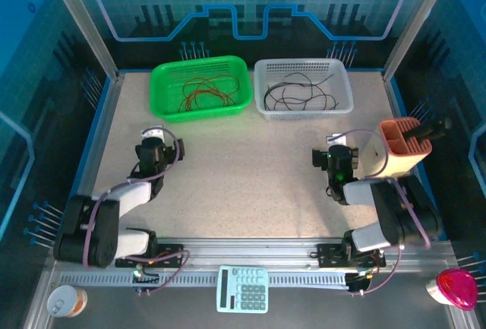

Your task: Untangle the cables

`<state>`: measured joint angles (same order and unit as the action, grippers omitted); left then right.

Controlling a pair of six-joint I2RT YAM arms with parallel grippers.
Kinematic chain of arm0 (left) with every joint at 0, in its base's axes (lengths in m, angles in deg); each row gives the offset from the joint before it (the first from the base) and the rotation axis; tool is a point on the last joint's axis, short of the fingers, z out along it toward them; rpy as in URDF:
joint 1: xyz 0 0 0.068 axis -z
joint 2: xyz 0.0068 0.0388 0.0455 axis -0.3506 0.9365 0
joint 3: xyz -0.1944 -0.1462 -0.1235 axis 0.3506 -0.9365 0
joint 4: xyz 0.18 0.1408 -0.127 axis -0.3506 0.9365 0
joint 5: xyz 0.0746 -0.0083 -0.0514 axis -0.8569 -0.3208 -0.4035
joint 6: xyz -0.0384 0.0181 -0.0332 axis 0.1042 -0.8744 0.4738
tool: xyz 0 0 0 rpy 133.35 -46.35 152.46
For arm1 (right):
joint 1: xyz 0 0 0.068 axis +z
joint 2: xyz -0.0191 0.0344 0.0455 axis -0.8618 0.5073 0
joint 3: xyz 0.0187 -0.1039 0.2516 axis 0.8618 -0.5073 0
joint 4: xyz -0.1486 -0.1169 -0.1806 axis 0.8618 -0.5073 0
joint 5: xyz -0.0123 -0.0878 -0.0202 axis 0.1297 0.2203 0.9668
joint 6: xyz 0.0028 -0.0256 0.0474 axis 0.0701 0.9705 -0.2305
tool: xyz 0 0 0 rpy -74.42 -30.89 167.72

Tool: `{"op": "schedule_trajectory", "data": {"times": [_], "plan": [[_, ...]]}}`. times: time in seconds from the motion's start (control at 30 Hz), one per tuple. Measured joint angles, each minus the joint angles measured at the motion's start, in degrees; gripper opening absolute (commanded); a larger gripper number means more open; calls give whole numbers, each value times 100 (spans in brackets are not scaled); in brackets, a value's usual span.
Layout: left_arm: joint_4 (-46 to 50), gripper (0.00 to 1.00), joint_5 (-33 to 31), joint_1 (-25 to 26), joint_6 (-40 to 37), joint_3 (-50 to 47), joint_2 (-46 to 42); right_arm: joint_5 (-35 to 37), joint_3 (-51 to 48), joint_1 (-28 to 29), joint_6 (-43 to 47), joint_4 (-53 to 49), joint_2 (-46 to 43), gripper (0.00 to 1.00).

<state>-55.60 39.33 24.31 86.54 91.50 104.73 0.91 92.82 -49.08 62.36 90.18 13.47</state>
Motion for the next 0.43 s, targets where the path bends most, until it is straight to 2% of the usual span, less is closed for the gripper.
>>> {"op": "schedule_trajectory", "data": {"times": [0.07, 0.13, 0.33, 0.43], "plan": [[-1067, 99, 24, -26, -101, -238, 778, -221, 96, -42, 87, 227, 328, 100], [-1480, 98, 50, -26, -164, -269, 1309, -315, 133, -81, 136, 437, 313, 100], [-2017, 97, 87, -13, -293, -48, 1346, -584, 382, -190, 192, 769, 313, 100], [-2153, 99, 87, -2, -304, 15, 1344, -706, 417, -319, 179, 765, 313, 100]]}}
